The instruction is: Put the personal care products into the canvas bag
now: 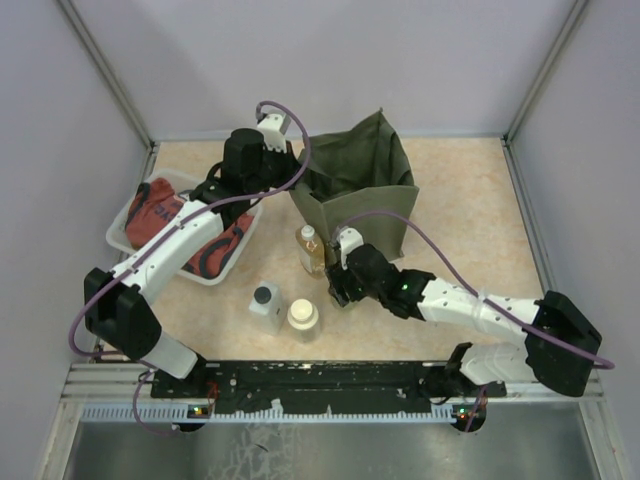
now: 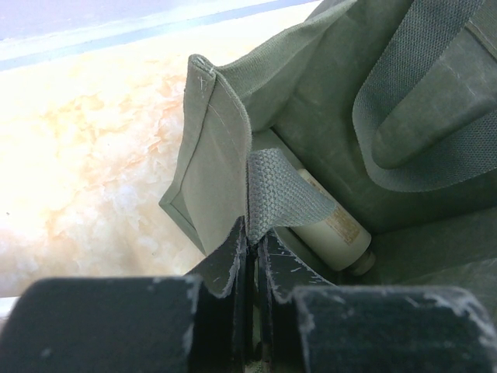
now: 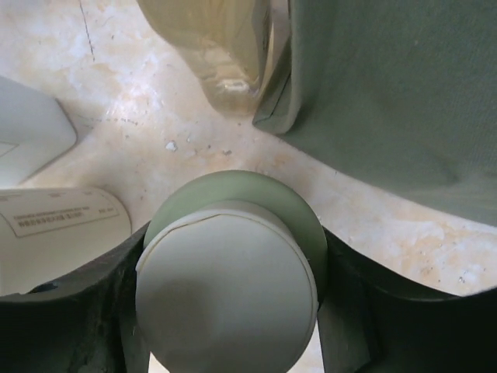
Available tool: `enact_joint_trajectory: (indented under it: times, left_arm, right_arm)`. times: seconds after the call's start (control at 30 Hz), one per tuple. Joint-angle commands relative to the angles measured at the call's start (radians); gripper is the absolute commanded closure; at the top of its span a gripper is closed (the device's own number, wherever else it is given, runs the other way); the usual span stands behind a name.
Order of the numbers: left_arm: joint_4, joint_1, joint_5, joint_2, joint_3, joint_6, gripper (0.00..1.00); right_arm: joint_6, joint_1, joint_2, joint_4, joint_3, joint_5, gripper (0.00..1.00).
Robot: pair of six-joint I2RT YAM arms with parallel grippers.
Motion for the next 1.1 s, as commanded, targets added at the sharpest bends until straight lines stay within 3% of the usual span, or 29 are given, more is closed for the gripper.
enact_joint_trajectory:
  times: [0.0,0.13,0.17,0.37,0.5,0.73,0.93,1.07]
  left_arm:
    - [0.018,0.003,0.007,-0.025,-0.016,0.011,0.91]
    - [0.021,0.002,0.010,-0.027,-0.021,0.009,0.91]
    - [0.022,0.003,0.009,-0.028,-0.022,0.010,0.91]
    - [0.031,0.005,-0.002,-0.036,-0.036,0.008,0.92]
    - [0.031,0.005,-0.005,-0.036,-0.036,0.006,0.93]
    - [0.040,0.005,0.006,-0.036,-0.042,-0.002,0.98]
    - [0.040,0.004,0.014,-0.037,-0.042,-0.004,1.00]
    - [0.040,0.004,0.023,-0.039,-0.043,-0.004,1.00]
  right_arm:
    - [-0.005,0.007,-0.020,0.065,0.015,0.026,0.62]
    - [-0.013,0.008,-0.066,-0.038,0.068,0.060,0.98]
    - [-0.016,0.008,-0.084,-0.079,0.090,0.076,1.00]
    - [-0.060,0.008,-0.198,-0.374,0.370,0.107,1.00]
    - [-0.123,0.009,-0.214,-0.463,0.609,0.077,1.00]
    - [-0.272,-0.018,-0.185,-0.343,0.793,0.075,1.00]
    - [-0.286,-0.232,-0.085,-0.202,0.868,-0.115,1.00]
    - [-0.342,-0.279,0.030,-0.117,0.907,-0.173,1.00]
